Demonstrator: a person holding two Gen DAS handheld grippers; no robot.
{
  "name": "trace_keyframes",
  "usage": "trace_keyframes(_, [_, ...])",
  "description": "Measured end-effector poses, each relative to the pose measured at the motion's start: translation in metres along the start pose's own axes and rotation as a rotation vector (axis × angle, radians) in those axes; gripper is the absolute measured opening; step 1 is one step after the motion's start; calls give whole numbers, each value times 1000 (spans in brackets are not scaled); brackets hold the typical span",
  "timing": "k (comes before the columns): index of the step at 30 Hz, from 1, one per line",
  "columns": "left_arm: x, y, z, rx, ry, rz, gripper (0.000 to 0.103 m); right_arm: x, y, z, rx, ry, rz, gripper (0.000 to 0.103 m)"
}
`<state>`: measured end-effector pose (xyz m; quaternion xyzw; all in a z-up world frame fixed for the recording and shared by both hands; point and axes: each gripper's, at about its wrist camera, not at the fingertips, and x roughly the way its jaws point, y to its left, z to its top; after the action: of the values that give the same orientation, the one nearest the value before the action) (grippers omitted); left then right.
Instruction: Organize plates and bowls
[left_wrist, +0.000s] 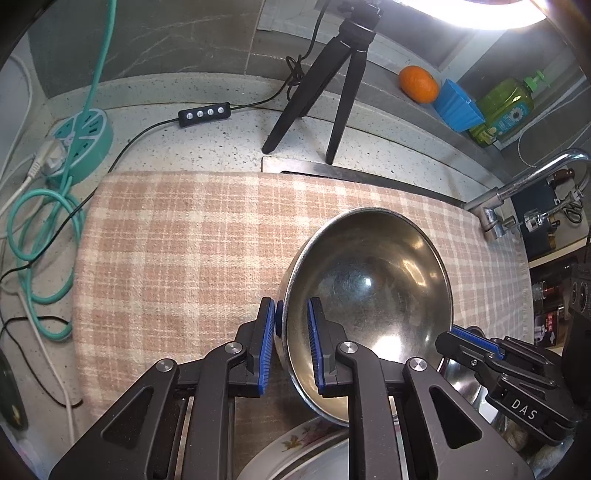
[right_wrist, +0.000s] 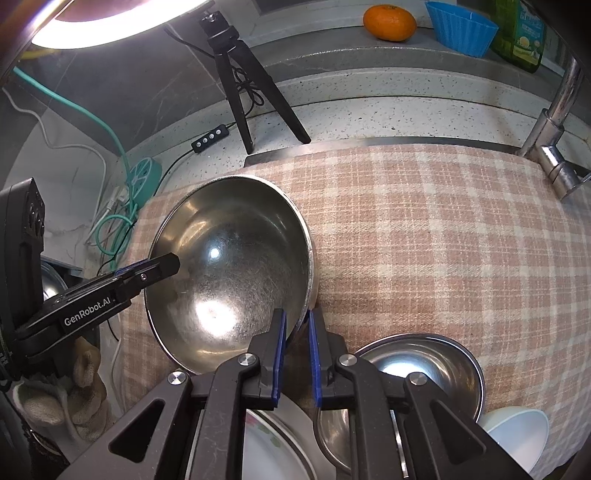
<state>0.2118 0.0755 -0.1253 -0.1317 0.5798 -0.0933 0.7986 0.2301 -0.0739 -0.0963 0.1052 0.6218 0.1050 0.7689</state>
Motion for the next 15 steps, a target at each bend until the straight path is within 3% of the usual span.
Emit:
trace_keyframes(8, [-20,2,-1,-5,-43,-2,17,-18,-12,-2,23,-42,-8,20])
trace_keyframes(15, [-47,5,-7,-34,-85,-40,17,-44,-27,-13,63,-87,6,21])
